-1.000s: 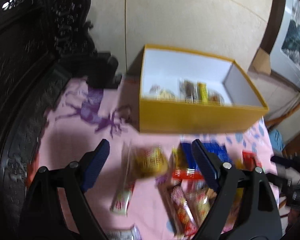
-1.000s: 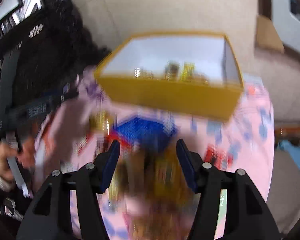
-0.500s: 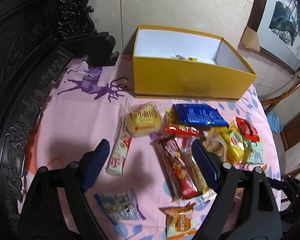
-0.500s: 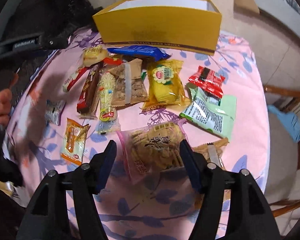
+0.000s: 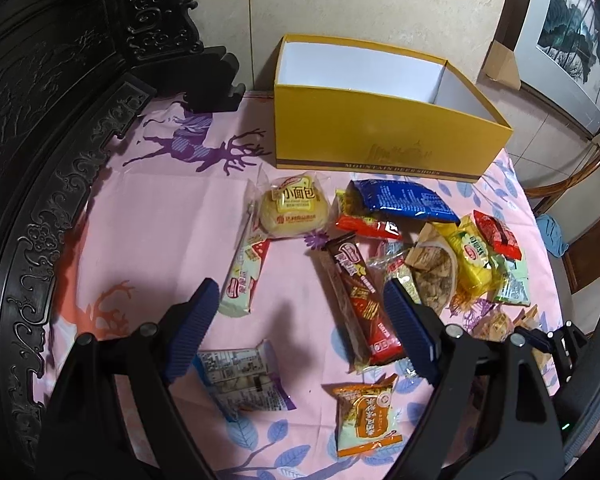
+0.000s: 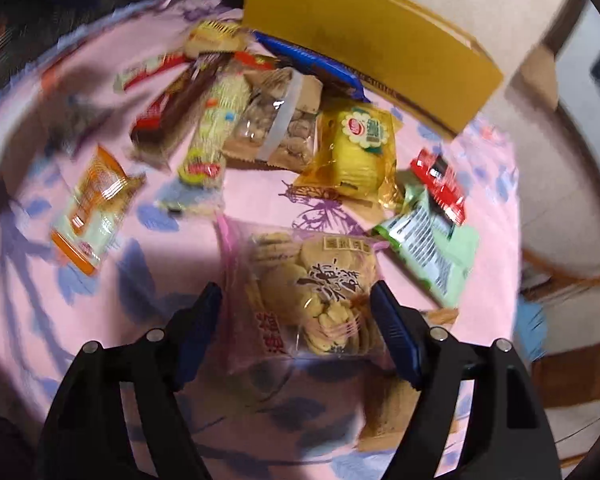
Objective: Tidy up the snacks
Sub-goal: 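Grasp the brown chocolate wafer with left tool while right tool grasps pink cookie bag, then place both held snacks into the yellow box and open both tools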
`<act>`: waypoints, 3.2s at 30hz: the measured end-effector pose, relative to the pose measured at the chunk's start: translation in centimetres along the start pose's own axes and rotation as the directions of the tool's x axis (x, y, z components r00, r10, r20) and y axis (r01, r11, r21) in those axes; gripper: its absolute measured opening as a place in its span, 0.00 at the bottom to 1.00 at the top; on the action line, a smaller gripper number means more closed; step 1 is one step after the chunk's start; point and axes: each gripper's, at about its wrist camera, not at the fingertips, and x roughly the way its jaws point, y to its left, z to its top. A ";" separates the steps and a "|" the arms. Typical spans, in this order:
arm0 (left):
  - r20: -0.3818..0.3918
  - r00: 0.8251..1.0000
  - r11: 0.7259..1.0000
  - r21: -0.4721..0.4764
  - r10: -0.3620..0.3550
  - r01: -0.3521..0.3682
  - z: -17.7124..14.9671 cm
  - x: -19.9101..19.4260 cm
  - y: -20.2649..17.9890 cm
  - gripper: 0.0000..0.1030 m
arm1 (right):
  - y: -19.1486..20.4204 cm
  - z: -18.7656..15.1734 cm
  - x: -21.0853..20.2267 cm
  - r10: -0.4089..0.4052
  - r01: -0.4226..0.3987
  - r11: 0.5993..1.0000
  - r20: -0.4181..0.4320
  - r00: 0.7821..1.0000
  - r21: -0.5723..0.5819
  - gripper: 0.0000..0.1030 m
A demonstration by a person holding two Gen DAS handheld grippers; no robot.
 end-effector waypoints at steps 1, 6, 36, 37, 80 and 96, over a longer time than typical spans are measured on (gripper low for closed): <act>-0.002 1.000 1.000 0.001 0.002 -0.002 -0.1 0.0 0.0 0.83 | 0.5 -0.2 0.2 -0.020 0.021 0.999 0.011 1.000 -0.034 0.76; -0.013 1.000 1.000 0.001 0.011 -0.011 -0.4 0.7 0.2 0.83 | 0.3 -0.6 0.2 -0.041 0.044 0.998 0.042 0.998 -0.054 0.64; -0.159 0.978 0.989 0.029 -0.139 0.145 -3.4 7.6 -4.4 0.50 | -1.0 -0.1 -0.8 -0.026 0.024 0.999 0.060 0.998 0.042 0.48; -0.159 0.976 0.987 0.033 -0.150 0.157 -3.4 7.4 -4.5 0.42 | -1.1 -0.1 -0.8 -0.024 0.021 0.999 0.060 0.998 0.045 0.48; -0.206 0.958 0.980 -0.025 -0.197 0.196 -3.5 7.6 -1.9 0.26 | -1.4 0.4 -1.3 -0.005 0.003 0.999 0.041 0.999 0.054 0.45; -0.048 0.976 0.977 -0.008 -0.213 0.213 -0.8 1.7 -0.7 0.24 | -1.9 1.3 -3.1 -0.020 0.015 0.998 0.085 0.996 0.057 0.40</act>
